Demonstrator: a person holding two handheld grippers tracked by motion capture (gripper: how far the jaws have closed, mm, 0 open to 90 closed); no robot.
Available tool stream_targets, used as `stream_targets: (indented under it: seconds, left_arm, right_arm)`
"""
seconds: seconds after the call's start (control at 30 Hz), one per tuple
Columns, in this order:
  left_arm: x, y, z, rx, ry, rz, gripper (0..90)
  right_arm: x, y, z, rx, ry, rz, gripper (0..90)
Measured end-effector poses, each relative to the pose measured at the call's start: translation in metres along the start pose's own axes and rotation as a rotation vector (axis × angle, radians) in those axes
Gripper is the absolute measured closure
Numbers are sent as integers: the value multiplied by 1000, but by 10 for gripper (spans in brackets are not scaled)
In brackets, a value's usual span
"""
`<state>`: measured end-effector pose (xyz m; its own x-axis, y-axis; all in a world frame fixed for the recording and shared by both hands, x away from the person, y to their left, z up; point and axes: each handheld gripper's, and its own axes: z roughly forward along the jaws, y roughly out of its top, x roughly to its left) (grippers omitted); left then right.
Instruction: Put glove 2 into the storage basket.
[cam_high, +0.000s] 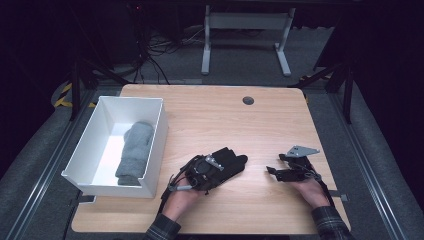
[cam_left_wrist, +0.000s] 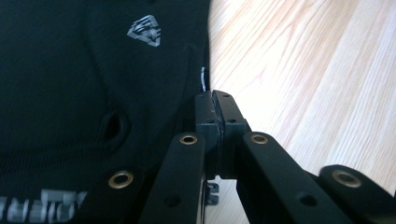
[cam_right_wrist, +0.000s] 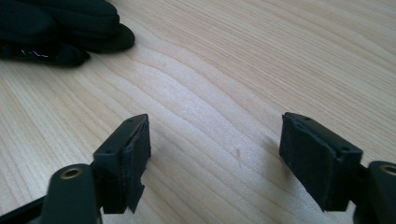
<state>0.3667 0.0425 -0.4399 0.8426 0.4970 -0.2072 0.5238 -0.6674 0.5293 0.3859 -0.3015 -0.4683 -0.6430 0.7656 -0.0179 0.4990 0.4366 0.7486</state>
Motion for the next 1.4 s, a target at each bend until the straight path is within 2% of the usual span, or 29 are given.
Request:
stream_targets:
  seconds: [0.07, 0.13, 0.27, 0.33, 0.37, 0.47, 0.57, 0.6, 0.67, 0.73, 0.8, 0.9, 1.0, 1.17, 1.2, 1.23, 1.3, 1.37, 1.4]
  left_arm:
    - [1, 0, -5, -14, 5, 15, 894]
    - [2, 2, -10, -22, 15, 32, 828]
    - [6, 11, -22, -51, 63, 96, 680]
    - [9, 13, -26, -64, 72, 105, 580]
    - [12, 16, -28, -62, 82, 121, 580]
    - [24, 22, -31, -71, 99, 141, 399]
    - [29, 24, -29, -71, 100, 152, 320]
    - [35, 26, -24, -85, 91, 155, 288]
    - [38, 26, -17, -70, 94, 170, 237]
    - [39, 27, -8, -61, 113, 173, 198]
    - [42, 29, -1, -34, 145, 191, 174]
    - [43, 29, 6, -9, 153, 192, 171]
    - [44, 28, 16, 20, 133, 201, 183]
    - [49, 25, 19, 8, 96, 162, 186]
    - [50, 24, 19, 12, 79, 152, 190]
    - [51, 24, 19, 3, 68, 151, 215]
    - [48, 24, 17, 15, 54, 163, 293]
    - [45, 25, 14, 27, 34, 169, 425]
    - [45, 25, 14, 29, 22, 157, 500]
  right_arm:
    - [2, 0, 1, 7, -8, -13, 231]
    - [2, 1, 1, 11, -7, -12, 217]
    - [2, 1, 1, 12, -9, -13, 209]
    - [2, 1, 1, 12, -9, -12, 206]
    - [2, 1, 1, 12, -9, -12, 206]
    - [2, 1, 2, 11, -10, -9, 202]
    - [2, 1, 2, 11, -11, -9, 201]
    - [2, 1, 2, 11, -11, -8, 201]
    - [2, 1, 2, 11, -11, -8, 201]
    - [2, 1, 2, 11, -11, -8, 201]
    - [2, 1, 2, 11, -11, -8, 201]
    - [2, 1, 2, 11, -11, -9, 201]
    - [2, 1, 2, 11, -11, -9, 201]
    - [2, 1, 2, 12, -10, -9, 201]
    - [2, 1, 2, 12, -10, -9, 201]
    - [2, 1, 2, 12, -11, -9, 201]
    - [2, 1, 2, 12, -11, -9, 201]
    - [2, 1, 2, 12, -11, -9, 201]
    - [2, 1, 2, 12, -11, -8, 201]
